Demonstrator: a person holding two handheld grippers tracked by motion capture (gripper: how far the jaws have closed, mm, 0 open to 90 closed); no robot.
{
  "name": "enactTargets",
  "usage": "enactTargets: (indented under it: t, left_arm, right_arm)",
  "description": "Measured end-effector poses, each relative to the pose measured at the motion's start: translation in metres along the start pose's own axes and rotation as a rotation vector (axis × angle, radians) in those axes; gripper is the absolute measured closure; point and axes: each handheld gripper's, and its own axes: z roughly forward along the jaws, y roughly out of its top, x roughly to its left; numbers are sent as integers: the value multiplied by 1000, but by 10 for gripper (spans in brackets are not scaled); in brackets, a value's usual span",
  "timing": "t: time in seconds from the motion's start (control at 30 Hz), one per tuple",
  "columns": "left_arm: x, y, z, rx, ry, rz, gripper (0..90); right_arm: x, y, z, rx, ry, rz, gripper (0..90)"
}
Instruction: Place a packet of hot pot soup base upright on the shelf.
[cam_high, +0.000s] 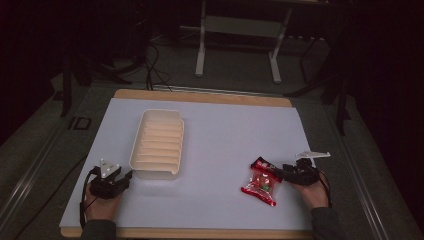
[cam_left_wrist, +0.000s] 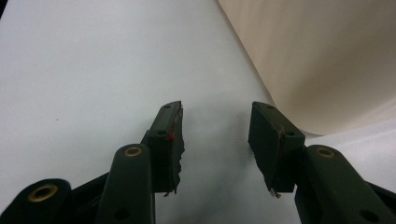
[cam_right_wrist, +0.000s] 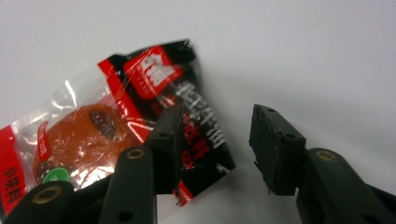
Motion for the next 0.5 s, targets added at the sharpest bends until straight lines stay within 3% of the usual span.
enactTargets:
  t: [0.1, 0.3, 0.5]
  left_arm:
    - [0, 0, 0, 1, 3, 2, 548]
    - [0, 0, 0, 3, 5, 2, 548]
    - [0, 0, 0, 4, 5, 2, 549]
  right_arm:
    - [-2, -1, 3, 5, 59, 18, 631]
    - [-5, 2, 2, 41, 100, 23, 807]
    - [-3, 6, -4, 11, 131, 16, 888]
